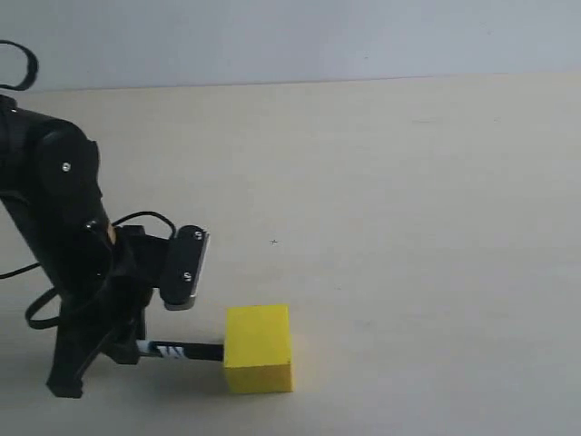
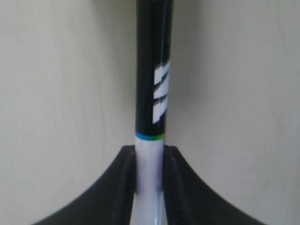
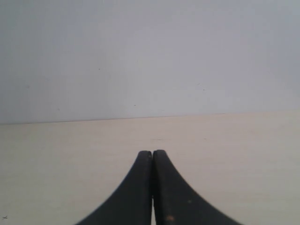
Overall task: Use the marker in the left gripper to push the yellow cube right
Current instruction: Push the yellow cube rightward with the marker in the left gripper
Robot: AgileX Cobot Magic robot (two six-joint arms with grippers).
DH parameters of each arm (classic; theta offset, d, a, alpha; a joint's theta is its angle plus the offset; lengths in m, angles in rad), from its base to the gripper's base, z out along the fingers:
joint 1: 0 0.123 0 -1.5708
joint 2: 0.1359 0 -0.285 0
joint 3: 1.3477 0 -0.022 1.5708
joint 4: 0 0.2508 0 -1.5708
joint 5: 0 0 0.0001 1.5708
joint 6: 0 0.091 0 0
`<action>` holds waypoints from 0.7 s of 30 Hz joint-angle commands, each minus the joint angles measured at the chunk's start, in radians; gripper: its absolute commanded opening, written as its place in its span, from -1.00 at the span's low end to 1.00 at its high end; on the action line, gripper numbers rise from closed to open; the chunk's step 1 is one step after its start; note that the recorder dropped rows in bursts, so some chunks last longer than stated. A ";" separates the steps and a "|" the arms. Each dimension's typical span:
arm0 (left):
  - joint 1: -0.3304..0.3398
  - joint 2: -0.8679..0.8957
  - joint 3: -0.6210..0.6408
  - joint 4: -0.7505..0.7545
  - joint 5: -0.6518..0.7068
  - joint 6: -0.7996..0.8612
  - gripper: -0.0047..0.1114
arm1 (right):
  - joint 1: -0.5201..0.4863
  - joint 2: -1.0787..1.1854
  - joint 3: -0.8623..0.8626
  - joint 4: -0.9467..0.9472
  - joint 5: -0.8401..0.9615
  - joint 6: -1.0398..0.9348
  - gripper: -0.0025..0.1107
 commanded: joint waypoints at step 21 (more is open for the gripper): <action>-0.060 0.048 -0.060 0.103 0.017 -0.179 -0.92 | 0.001 -0.005 0.004 -0.002 -0.005 -0.003 -0.96</action>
